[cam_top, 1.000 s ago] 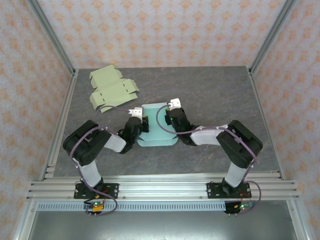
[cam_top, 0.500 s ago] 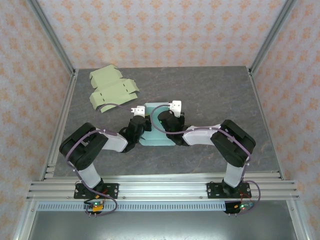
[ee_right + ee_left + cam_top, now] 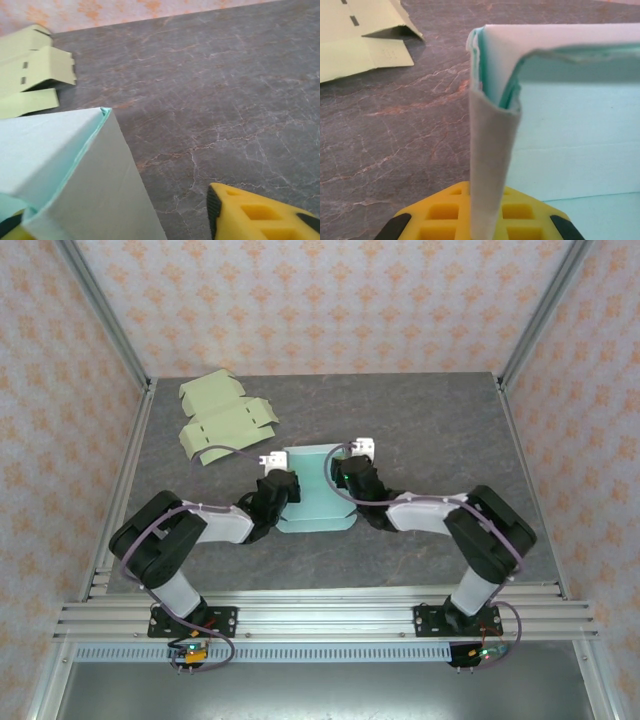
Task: Fold the paper box
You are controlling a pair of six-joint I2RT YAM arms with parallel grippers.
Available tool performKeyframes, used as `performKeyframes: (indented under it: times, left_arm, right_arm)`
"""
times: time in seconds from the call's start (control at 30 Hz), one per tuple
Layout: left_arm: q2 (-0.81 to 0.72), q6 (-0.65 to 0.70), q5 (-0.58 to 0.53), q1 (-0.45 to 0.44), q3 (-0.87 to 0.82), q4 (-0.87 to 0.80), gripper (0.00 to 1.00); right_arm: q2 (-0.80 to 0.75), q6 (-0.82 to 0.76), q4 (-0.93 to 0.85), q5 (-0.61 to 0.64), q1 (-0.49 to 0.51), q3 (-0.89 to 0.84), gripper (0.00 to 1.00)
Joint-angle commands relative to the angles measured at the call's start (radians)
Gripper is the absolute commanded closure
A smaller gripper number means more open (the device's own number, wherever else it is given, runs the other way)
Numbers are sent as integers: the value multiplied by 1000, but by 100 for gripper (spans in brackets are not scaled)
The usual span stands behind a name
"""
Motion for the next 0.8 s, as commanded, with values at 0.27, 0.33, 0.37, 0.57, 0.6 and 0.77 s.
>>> performKeyframes:
  times: [0.27,0.33,0.37,0.57,0.6,0.77]
  left_arm:
    - [-34,-49,-84,25,44,-137,100]
    - [-40,-52,-82,25,43,-136,100]
    - [-41,-52,-80,25,41,-136,100]
    - [-52,-92,-62,31,55,-170,100]
    - [-52,-96,-56,31,55,-168,100]
    - [-52,-103,-35,31,68,-180,100]
  right_arm:
    - [-252,-173,65,-689,-221,-118,35]
    - [-256,-211,10,-710,-246,-100,35]
    - [-253,-224,-15,-701,-259,-90,35]
    - [-147,-285,-71,-816,-244,-17,34]
    - [-129,-295,-52,-793,-236,-19,34]
    - [-29,-356,-35,-734,-204,47,37]
